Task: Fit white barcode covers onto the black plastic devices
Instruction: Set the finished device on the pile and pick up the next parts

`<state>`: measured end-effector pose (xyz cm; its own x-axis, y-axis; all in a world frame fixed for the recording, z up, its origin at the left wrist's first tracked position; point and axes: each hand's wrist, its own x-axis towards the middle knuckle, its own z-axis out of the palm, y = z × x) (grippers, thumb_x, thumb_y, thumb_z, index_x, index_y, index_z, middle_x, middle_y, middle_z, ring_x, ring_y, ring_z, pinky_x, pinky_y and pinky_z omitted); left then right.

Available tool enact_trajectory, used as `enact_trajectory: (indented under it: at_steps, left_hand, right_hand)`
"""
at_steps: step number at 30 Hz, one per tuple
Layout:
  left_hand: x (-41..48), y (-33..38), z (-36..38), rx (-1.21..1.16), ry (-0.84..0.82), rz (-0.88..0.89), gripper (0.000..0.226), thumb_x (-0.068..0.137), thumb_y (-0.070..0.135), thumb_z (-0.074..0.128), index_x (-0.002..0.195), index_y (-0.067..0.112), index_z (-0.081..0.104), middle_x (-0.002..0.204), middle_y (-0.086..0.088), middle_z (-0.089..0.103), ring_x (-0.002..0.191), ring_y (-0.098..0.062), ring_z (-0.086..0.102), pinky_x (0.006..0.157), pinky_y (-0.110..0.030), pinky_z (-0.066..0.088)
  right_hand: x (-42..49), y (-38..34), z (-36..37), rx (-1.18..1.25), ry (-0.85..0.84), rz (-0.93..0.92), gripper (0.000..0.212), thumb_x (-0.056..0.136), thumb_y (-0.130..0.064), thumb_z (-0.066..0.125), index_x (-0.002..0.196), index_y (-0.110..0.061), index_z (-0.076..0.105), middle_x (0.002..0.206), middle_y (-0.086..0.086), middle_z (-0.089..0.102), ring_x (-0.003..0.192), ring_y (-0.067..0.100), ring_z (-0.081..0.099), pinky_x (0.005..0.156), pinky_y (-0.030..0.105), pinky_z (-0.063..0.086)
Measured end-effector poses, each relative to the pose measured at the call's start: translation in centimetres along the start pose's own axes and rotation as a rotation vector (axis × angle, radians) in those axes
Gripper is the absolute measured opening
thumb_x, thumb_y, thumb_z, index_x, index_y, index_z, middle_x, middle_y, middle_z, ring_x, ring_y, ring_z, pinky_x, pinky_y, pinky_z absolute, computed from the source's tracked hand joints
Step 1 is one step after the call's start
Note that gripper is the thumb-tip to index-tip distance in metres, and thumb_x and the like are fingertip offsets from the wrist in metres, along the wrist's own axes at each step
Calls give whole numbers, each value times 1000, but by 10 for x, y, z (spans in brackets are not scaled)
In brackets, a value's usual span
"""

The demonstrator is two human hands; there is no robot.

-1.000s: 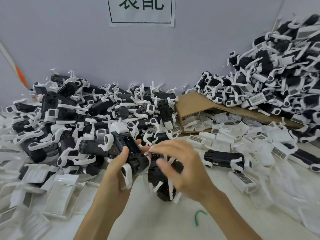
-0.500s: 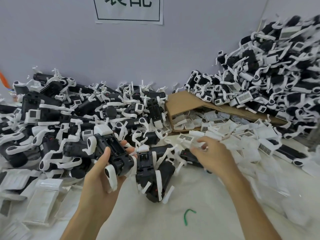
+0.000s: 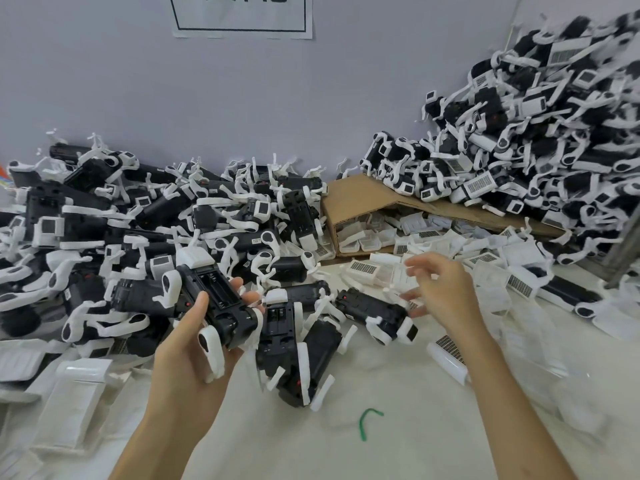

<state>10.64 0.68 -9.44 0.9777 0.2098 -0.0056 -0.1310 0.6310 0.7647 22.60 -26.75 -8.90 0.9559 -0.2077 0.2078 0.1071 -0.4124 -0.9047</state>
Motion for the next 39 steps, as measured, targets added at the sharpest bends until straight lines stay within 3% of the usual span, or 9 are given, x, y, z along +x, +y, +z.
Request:
enact_trajectory:
  at_steps: [2, 6, 12, 17, 20, 23, 26, 33, 39]
  left_hand:
    - [0, 0, 0, -5, 2, 0, 42, 89, 40, 57, 112, 10, 76, 120, -13, 72, 105, -25, 72, 75, -28, 60]
    - [-1, 1, 0, -27, 5, -11, 45, 90, 39, 57, 117, 7, 73, 123, -15, 71, 109, -27, 71, 75, -28, 60]
    - [-3, 1, 3, -5, 3, 18, 37, 98, 29, 49, 113, 6, 75, 116, -12, 74, 102, -22, 73, 73, -24, 60]
    - [-3, 2, 5, -12, 21, 3, 38, 90, 35, 57, 105, 9, 79, 115, -13, 74, 102, -24, 73, 68, -24, 59]
    - [-3, 3, 5, -13, 19, -3, 39, 85, 39, 60, 103, 11, 80, 117, -13, 73, 104, -26, 73, 72, -26, 60]
    - [-4, 3, 5, -12, 9, 3, 39, 86, 39, 60, 104, 11, 79, 116, -14, 73, 103, -27, 73, 72, -26, 60]
    - [-5, 3, 6, -18, 15, 3, 39, 87, 38, 59, 107, 10, 78, 117, -14, 73, 103, -26, 73, 71, -25, 59]
    - [-6, 4, 8, -31, 21, -2, 40, 89, 36, 57, 111, 8, 76, 116, -15, 73, 99, -23, 74, 68, -24, 59]
    - [-6, 2, 6, -28, 31, -9, 43, 89, 36, 57, 115, 7, 73, 115, -16, 73, 96, -24, 74, 67, -24, 59]
  right_hand:
    - [7, 14, -3, -80, 75, 29, 31, 93, 6, 56, 111, -17, 68, 119, 6, 64, 76, 17, 73, 58, 27, 57]
    - [13, 28, 3, -457, -234, 35, 46, 88, -9, 71, 134, -16, 62, 146, 4, 46, 124, 26, 54, 100, 36, 44]
    - [12, 27, 9, -430, -235, 37, 30, 81, -25, 83, 106, -21, 67, 120, -6, 40, 94, 19, 56, 87, 36, 47]
    - [12, 28, 9, -402, -26, 16, 24, 87, -14, 73, 72, -30, 64, 88, -11, 67, 85, 15, 64, 67, 29, 46]
    - [10, 26, 15, -329, -67, 18, 14, 87, -20, 75, 92, -24, 62, 97, -6, 65, 86, 15, 63, 66, 28, 43]
    - [6, 28, 24, -456, -181, 33, 53, 87, -36, 75, 131, -21, 52, 126, 4, 54, 114, 26, 56, 91, 42, 49]
    - [5, 31, 26, -512, -161, 29, 52, 91, -45, 67, 137, -24, 53, 135, 5, 51, 124, 27, 50, 96, 41, 45]
    - [7, 32, 29, -484, -81, 32, 35, 93, -57, 57, 84, -25, 70, 83, -5, 65, 83, 21, 63, 69, 33, 49]
    - [11, 32, 33, -535, 76, 88, 50, 95, -32, 60, 50, -14, 48, 44, -6, 42, 44, 14, 41, 46, 22, 25]
